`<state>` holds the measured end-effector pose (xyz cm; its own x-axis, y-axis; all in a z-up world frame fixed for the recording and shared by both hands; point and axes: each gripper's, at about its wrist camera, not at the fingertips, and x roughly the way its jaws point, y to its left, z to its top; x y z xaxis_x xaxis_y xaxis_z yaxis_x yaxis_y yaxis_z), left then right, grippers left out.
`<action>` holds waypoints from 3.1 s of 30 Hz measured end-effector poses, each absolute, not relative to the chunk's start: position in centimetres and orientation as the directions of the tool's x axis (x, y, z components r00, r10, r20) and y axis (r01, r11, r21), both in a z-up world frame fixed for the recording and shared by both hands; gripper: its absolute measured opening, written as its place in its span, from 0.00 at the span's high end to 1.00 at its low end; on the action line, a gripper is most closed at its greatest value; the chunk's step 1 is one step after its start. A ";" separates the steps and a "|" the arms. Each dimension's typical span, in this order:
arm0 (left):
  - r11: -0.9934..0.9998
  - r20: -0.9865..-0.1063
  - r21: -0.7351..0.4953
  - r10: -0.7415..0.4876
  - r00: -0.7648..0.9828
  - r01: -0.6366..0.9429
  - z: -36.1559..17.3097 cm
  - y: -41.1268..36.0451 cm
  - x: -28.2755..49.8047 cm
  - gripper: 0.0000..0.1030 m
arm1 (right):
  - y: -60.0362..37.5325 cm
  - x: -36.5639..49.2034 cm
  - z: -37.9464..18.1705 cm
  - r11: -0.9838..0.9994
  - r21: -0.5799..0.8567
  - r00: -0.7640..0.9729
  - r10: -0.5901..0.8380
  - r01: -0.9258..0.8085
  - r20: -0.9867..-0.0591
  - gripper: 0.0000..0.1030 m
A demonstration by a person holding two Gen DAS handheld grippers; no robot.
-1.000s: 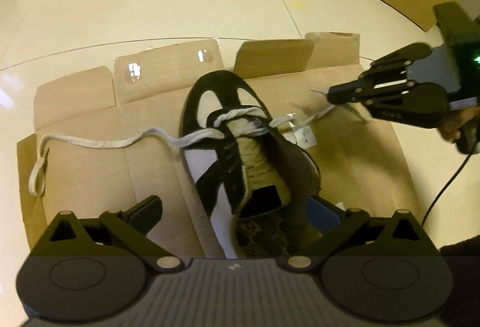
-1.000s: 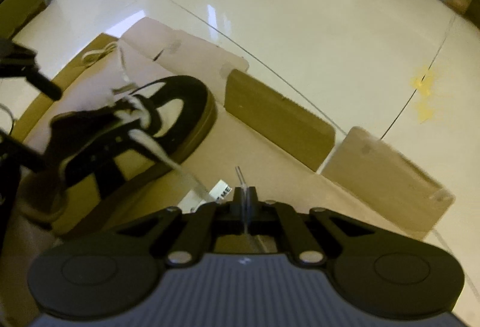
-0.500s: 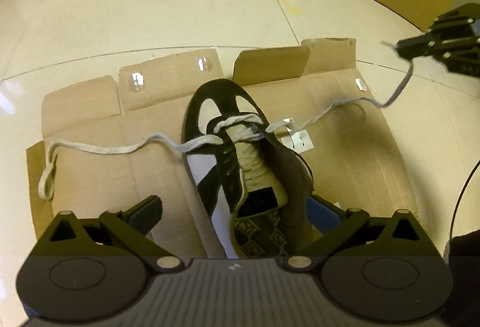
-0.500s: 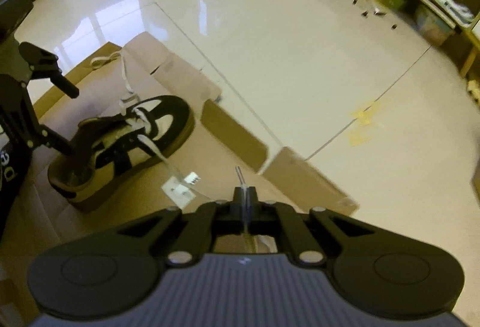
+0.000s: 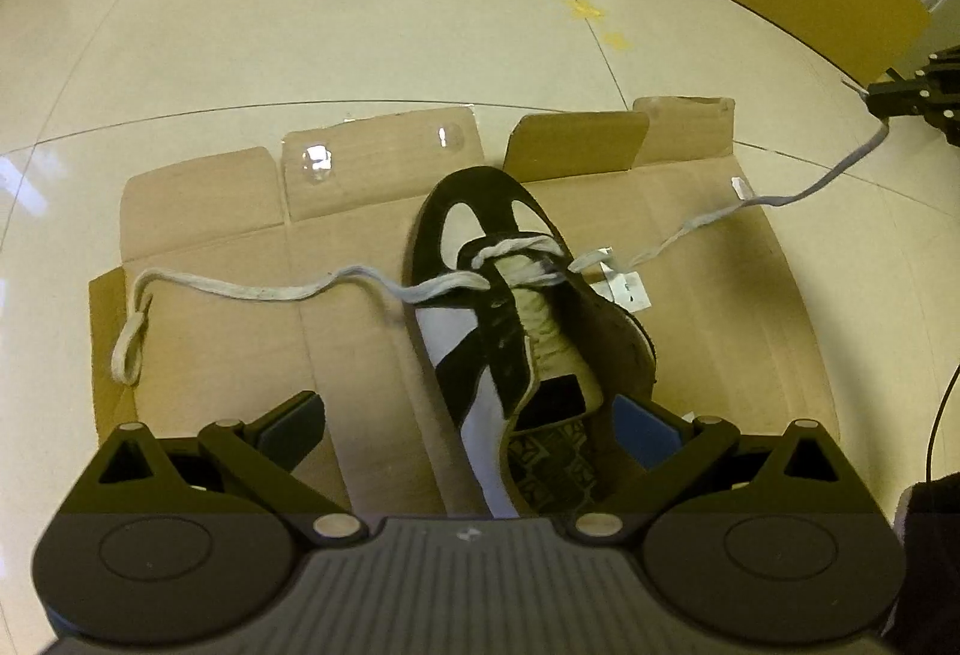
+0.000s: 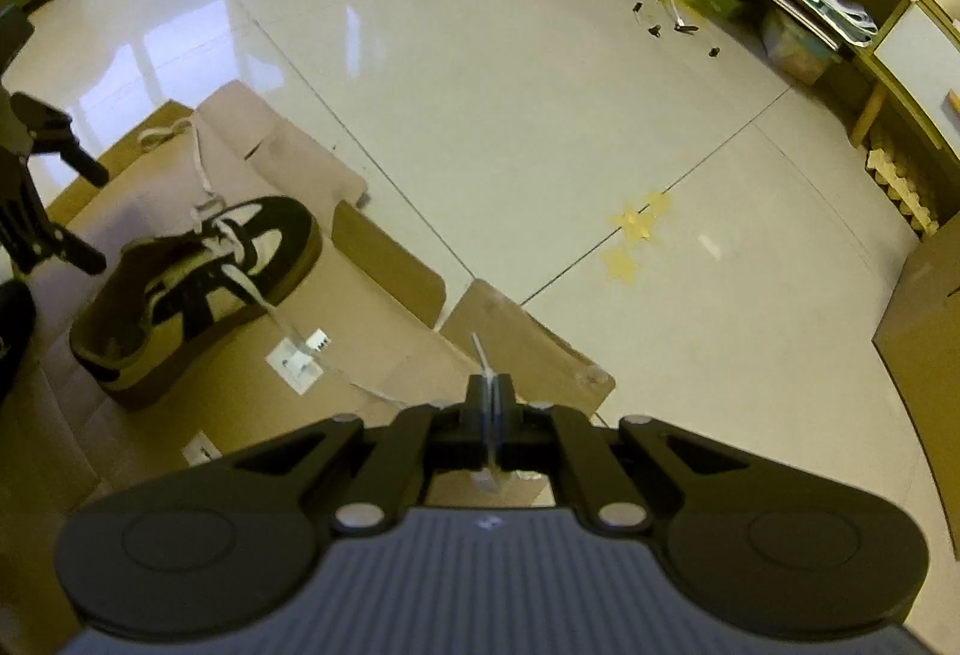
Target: Lace up shoes with both hands
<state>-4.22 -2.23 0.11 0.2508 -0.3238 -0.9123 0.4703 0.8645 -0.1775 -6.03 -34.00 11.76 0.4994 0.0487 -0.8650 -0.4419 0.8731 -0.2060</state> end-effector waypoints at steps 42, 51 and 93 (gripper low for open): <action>0.885 -0.908 -0.174 -0.313 0.277 0.432 0.6 -0.5 -4.0 0.01 | -34.9 -5.5 15.1 0.852 -0.290 0.550 -0.003 -0.436 -0.835 0.99; 0.883 -0.892 -0.178 -0.332 0.308 0.435 1.5 -1.1 -3.9 0.01 | -35.5 -2.9 13.2 0.882 -0.271 0.487 -0.055 -0.386 -0.871 0.99; 0.854 -0.882 -0.236 -0.388 0.266 0.464 -2.0 -1.1 -2.7 0.01 | -27.3 -0.8 6.3 0.771 -0.146 0.354 0.108 -0.619 -0.929 0.99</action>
<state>-2.70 -1.15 -1.97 0.2659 -0.3883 -0.8823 0.4639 0.8539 -0.2359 -0.82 -27.32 6.33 0.3542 0.1083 -0.9289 -0.6195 0.7713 -0.1463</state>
